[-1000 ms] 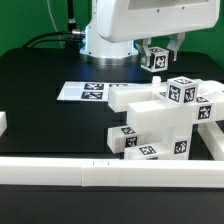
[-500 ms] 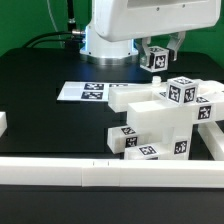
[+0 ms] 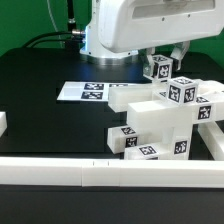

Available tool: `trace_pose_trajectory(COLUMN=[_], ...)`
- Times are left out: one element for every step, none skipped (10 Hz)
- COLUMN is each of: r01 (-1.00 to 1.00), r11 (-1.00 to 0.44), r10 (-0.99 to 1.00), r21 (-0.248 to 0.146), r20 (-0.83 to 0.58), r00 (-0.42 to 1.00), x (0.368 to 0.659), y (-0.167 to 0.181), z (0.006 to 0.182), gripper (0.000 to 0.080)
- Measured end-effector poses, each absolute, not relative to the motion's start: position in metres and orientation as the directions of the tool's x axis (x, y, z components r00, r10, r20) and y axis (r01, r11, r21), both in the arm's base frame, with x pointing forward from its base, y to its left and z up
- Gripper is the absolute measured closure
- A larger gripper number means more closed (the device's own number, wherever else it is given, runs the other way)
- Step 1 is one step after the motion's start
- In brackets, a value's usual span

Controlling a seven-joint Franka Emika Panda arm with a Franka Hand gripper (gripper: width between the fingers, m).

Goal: Assemble chair

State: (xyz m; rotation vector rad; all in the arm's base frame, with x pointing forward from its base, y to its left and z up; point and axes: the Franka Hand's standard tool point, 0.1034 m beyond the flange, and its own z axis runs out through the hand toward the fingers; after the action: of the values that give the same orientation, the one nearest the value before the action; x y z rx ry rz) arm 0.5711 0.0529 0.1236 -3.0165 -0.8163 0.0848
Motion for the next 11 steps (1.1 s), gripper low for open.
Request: trace_pose_trajectory(r01=[0.503, 0.503, 0.503, 0.503, 0.503, 0.504, 0.502, 0.495, 0.492, 0.492, 0.492], r11=[-0.864, -0.864, -0.864, -0.864, -0.864, -0.864, -0.865, -0.869, -0.87, -0.87, -0.87], r10=[0.504, 0.504, 0.504, 0.504, 0.504, 0.504, 0.503, 0.495, 0.493, 0.492, 0.493], r21=[-0.026, -0.025, -0.026, -0.026, -0.023, -0.018, -0.018, -0.019, -0.021, -0.022, -0.023], r20=[-0.044, -0.041, -0.042, -0.042, -0.036, -0.027, -0.027, -0.029, -0.034, -0.037, -0.04], r00=[0.862, 0.863, 0.863, 0.863, 0.863, 0.863, 0.864, 0.868, 0.87, 0.87, 0.869], x=[0.5711, 0.5704, 0.5698, 0.5695, 0.5696, 0.57, 0.5695, 0.5683, 0.5655, 0.5642, 0.5627], y=[0.0528, 0.0525, 0.0525, 0.0525, 0.0525, 0.0529, 0.0537, 0.0545, 0.055, 0.0547, 0.0549], z=[0.1234, 0.1234, 0.1234, 0.1233, 0.1234, 0.1237, 0.1238, 0.1232, 0.121, 0.1199, 0.1188], gripper=[0.0515, 0.0515, 0.0515, 0.0515, 0.0515, 0.0515, 0.0515, 0.0515, 0.0515, 0.0515, 0.0515])
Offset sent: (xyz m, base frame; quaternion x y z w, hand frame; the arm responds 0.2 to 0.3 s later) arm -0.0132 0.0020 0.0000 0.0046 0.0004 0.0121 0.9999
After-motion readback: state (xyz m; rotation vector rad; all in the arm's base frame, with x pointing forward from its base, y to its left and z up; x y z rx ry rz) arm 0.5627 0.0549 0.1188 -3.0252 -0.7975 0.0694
